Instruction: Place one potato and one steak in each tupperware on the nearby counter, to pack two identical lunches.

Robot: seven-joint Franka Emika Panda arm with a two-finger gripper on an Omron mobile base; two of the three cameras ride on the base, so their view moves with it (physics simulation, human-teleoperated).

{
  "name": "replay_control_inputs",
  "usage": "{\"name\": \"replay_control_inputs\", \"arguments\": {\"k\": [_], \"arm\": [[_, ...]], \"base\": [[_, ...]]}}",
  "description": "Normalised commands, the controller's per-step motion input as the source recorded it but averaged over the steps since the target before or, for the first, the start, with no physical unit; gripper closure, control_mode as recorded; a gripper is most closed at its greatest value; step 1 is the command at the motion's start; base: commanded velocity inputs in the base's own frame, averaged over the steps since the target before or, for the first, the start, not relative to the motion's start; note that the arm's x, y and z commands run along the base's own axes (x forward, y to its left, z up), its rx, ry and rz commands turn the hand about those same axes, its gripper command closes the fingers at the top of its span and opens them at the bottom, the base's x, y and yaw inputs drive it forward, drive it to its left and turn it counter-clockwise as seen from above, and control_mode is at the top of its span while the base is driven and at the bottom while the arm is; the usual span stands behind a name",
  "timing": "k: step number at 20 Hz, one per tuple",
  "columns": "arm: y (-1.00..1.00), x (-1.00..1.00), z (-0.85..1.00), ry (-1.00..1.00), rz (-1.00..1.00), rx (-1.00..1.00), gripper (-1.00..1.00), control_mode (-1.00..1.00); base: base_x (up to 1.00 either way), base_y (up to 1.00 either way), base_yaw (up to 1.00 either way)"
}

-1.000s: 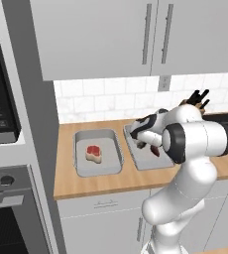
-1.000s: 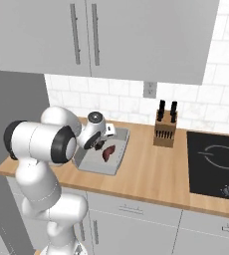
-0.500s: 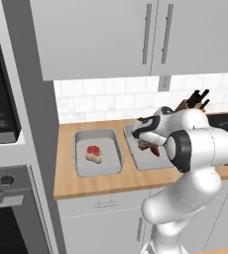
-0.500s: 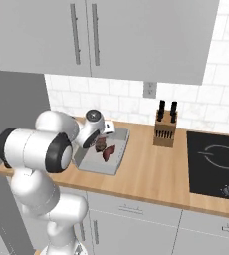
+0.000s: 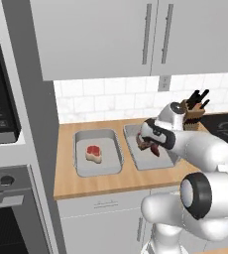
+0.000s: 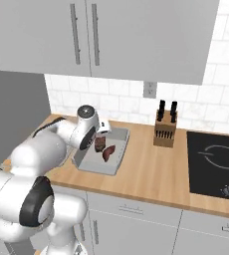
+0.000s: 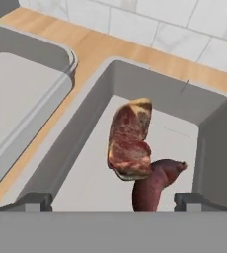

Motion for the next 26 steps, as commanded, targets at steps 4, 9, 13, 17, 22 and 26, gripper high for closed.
{"name": "replay_control_inputs", "arguments": {"k": [4, 9, 13, 17, 22, 26], "arm": [[0.00, -1.00, 0.15, 0.18, -0.01, 0.00, -1.00, -1.00], [0.00, -0.93, 0.59, 0.28, -0.20, 0.00, -1.00, -1.00], [-0.15, -0.78, 0.94, 0.43, -0.23, 0.00, -1.00, -1.00], [-0.26, -1.00, 0.51, 0.31, -0.10, 0.00, -1.00, -1.00], [-0.01, -1.00, 0.49, 0.10, 0.00, 0.00, -1.00, -1.00], [0.00, -0.29, 0.07, -0.03, 0.01, 0.00, -1.00, -1.00]], "base": [[0.00, 0.00, 0.00], [0.00, 0.00, 0.00], [0.00, 0.00, 0.00], [0.00, 0.00, 0.00], [0.00, 0.00, 0.00], [0.00, 0.00, 0.00]]}}
